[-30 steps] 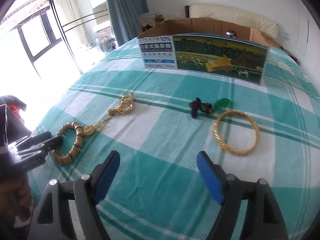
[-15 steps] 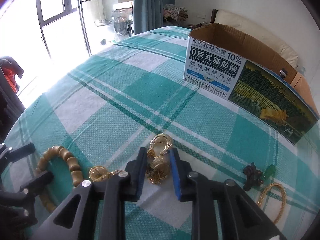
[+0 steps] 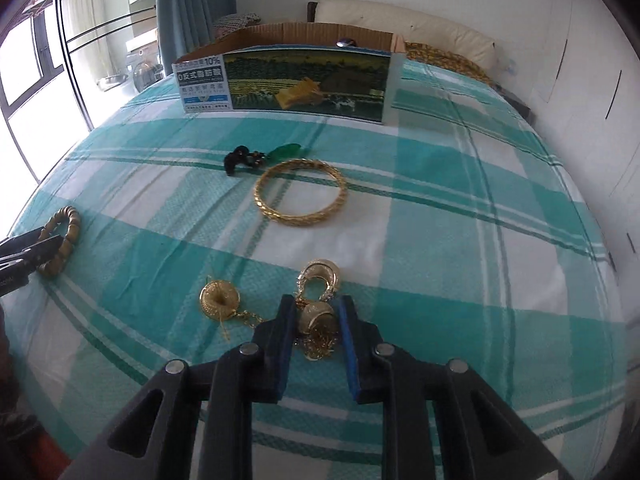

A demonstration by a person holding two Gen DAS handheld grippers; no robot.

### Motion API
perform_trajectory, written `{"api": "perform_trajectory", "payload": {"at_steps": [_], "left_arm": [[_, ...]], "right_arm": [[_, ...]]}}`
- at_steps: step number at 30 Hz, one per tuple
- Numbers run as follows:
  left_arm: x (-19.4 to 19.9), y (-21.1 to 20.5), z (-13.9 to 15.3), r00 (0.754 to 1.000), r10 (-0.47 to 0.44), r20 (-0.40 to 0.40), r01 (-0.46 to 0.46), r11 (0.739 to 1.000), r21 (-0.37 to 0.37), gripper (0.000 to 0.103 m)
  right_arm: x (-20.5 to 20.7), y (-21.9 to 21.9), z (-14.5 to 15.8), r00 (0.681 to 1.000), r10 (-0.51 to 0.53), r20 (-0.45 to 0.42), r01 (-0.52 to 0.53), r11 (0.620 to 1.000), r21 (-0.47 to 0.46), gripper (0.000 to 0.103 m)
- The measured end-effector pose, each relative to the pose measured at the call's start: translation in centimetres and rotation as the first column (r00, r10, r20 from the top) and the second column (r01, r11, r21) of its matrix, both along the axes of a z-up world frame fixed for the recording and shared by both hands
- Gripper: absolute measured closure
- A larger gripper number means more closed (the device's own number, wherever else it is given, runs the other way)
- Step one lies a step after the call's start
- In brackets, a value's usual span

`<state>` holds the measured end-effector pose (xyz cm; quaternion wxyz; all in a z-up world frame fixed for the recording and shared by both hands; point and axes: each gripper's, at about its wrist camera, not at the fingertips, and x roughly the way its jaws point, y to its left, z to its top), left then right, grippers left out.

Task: Organize jewelry

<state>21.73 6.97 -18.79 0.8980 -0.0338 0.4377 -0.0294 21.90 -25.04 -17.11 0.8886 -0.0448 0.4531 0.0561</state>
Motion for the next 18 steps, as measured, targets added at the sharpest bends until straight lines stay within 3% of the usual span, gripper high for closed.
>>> {"api": "perform_trajectory", "payload": {"at_steps": [1,3,4,5,7,11,18], "left_arm": [[0.1,-0.5,0.0,1.0,-0.013,-0.003,0.013,1.0,-0.006,0.032],[0.2,-0.7,0.2,0.999,-0.03,-0.011,0.03,0.999,-0.032,0.032],[0.1,-0.5,0.4,0.999,-0.031,-0.016,0.03,0.998,-0.063,0.032],[0.1,0.0,0.5,0.999,-0.026,-0.02,0.024,0.995,-0.094,0.032],[-0.3,1.2,1.0,1.0,-0.003,-0.017,0.0,0.99,-0.139,0.032],[-1.0,3.6,1.9,0.999,0.049,-0.007,-0.049,0.988,-0.144,0.032],[-0.7,2.5,0.5,0.998,0.0,-0.068,-0.007,0.995,-0.098,0.032]], "right_arm": [[-0.2,-0.8,0.1,1.0,-0.008,0.0,0.008,1.0,0.006,0.08],[-0.6,-1.7,0.3,1.0,-0.025,0.006,0.025,1.0,0.01,0.066],[-1.0,-2.0,0.6,0.999,-0.032,0.019,0.032,0.999,0.022,0.054],[-1.4,-2.3,0.8,0.999,-0.036,0.033,0.035,0.999,0.038,0.053],[-2.0,-2.6,1.0,0.998,-0.043,0.043,0.04,0.997,0.064,0.052],[-2.7,-3.0,0.8,0.997,-0.06,0.049,0.054,0.993,0.108,0.052],[-3.0,-3.0,0.6,0.996,-0.062,0.063,0.053,0.988,0.143,0.052]]}}
